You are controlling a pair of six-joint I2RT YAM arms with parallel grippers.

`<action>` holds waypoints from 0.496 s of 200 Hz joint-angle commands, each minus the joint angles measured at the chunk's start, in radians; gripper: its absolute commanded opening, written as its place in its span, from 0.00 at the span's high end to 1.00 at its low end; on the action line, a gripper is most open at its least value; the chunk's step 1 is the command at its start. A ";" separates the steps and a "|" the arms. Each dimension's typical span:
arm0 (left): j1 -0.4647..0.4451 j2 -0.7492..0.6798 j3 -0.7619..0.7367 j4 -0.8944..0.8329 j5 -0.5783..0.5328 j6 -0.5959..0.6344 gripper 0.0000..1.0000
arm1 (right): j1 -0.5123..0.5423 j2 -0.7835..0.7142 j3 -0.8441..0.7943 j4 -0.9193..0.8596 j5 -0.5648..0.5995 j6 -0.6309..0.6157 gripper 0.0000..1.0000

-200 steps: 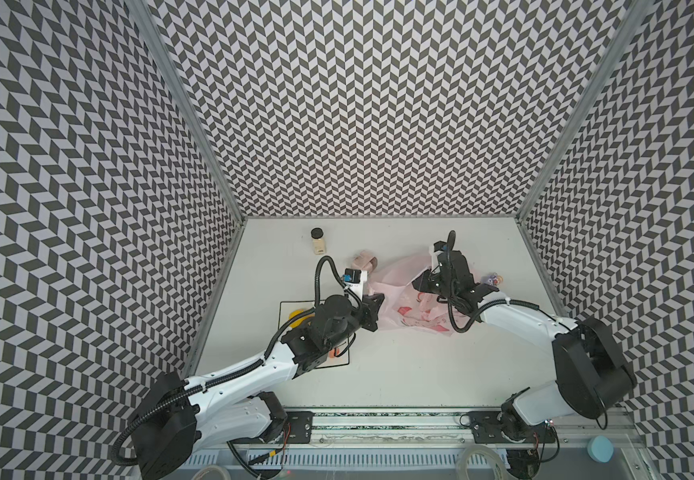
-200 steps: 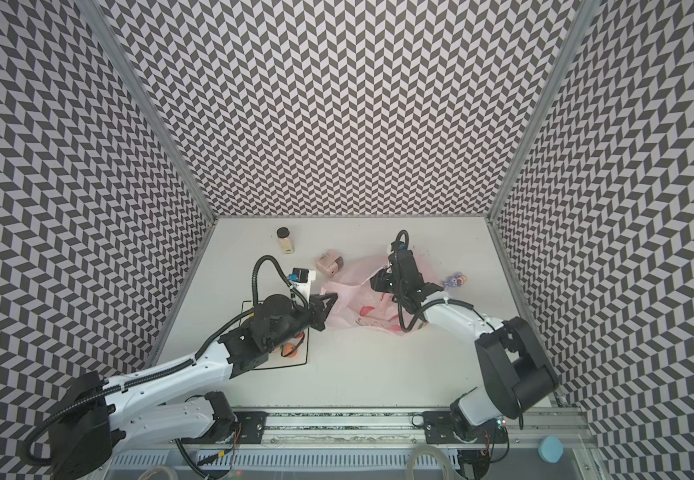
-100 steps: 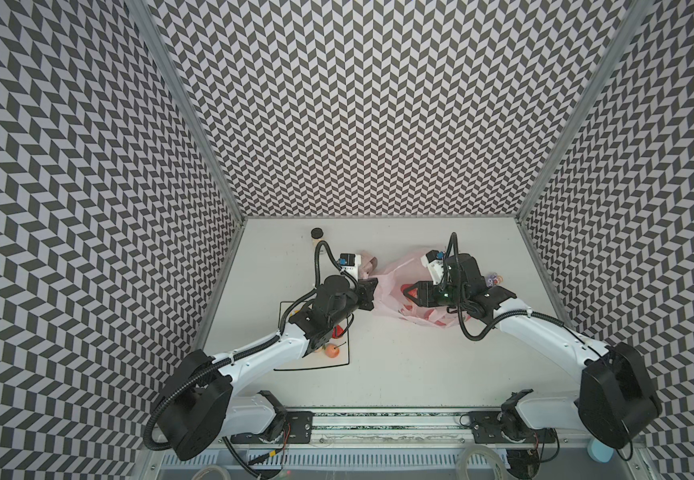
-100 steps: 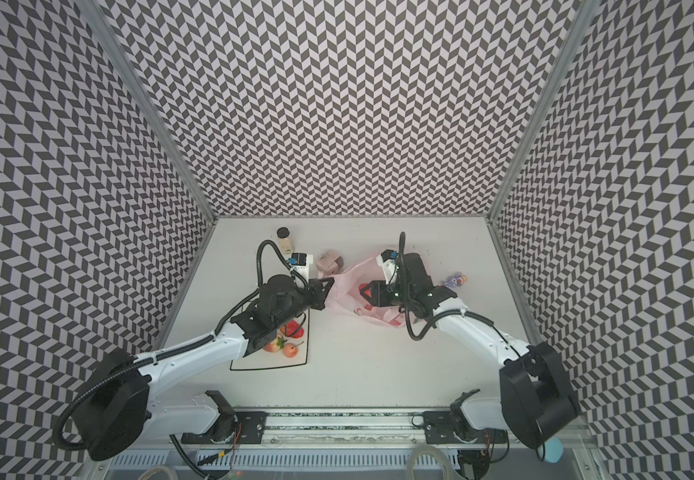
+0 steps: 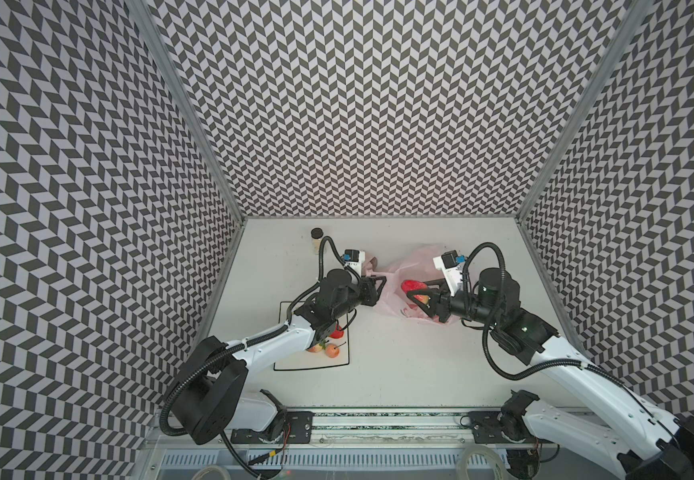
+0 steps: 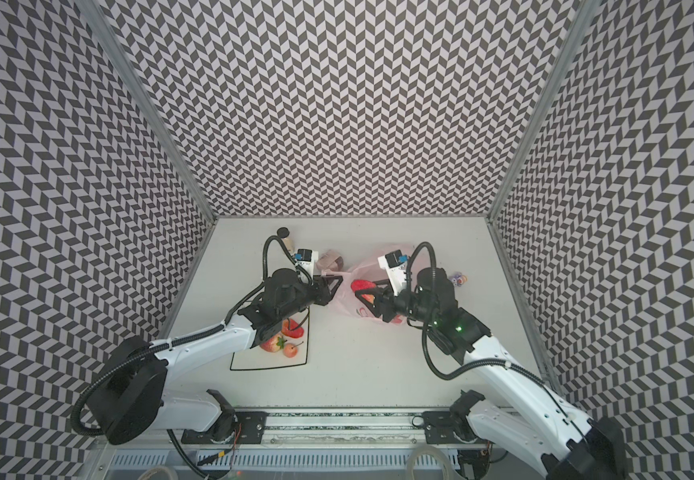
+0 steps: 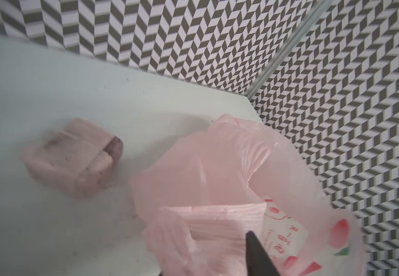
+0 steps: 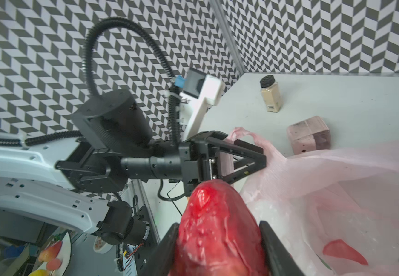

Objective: Take the fake fruits out of the plastic bag
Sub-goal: 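Close the right gripper on a red fake mango inside the bag, then lower the red mango onto the plate with the right gripper while the left draws back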

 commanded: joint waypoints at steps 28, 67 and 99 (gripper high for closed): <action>0.024 -0.185 -0.044 -0.134 0.031 -0.007 0.19 | 0.171 -0.007 0.012 0.109 0.038 -0.116 0.68; 0.046 -0.374 -0.002 -0.416 0.011 0.007 0.07 | 0.313 0.052 0.052 0.123 0.021 -0.198 0.68; 0.131 -0.484 0.071 -0.622 -0.094 -0.042 0.03 | 0.405 0.129 0.074 0.134 0.026 -0.251 0.68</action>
